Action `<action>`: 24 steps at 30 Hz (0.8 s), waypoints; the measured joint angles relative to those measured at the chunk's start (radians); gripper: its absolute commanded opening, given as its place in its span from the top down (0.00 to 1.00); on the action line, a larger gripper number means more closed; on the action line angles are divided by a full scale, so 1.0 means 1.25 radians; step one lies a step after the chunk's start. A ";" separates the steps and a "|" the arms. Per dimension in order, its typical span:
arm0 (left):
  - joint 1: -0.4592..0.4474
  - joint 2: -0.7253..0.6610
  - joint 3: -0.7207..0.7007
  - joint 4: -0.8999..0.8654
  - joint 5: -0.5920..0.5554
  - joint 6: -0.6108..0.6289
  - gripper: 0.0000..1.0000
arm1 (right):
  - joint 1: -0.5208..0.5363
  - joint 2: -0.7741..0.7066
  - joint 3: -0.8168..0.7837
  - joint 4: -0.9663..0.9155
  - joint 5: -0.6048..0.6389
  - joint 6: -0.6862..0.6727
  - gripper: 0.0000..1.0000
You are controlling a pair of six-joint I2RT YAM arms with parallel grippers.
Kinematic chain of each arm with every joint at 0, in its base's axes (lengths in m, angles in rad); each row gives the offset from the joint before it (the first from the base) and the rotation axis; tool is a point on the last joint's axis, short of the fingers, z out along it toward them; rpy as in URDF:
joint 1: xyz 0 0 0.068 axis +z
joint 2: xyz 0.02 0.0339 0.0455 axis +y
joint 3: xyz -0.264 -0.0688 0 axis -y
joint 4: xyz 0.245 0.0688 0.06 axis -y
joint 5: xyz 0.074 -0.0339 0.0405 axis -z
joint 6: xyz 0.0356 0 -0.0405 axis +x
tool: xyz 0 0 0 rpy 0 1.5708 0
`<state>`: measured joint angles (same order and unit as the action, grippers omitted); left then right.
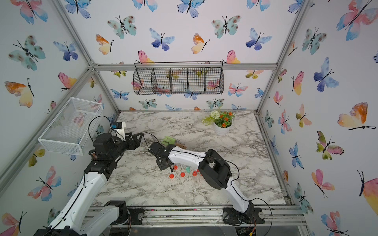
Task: Close the stamp cap
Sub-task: Close the cover of the stamp, then place the stamp at the center of the board.
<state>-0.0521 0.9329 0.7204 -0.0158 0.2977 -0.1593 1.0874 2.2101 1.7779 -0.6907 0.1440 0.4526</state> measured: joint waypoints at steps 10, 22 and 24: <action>0.000 0.005 0.000 0.000 0.001 -0.002 0.28 | -0.043 -0.059 -0.023 -0.015 0.006 -0.001 0.96; 0.000 0.006 0.000 0.000 0.003 -0.002 0.28 | -0.232 -0.238 -0.271 0.010 0.028 -0.014 0.95; 0.000 0.007 0.000 0.000 0.003 -0.002 0.28 | -0.273 -0.243 -0.302 0.022 0.033 -0.021 0.93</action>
<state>-0.0521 0.9417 0.7204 -0.0158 0.3016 -0.1616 0.7467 1.9060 1.4002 -0.6632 0.1852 0.4267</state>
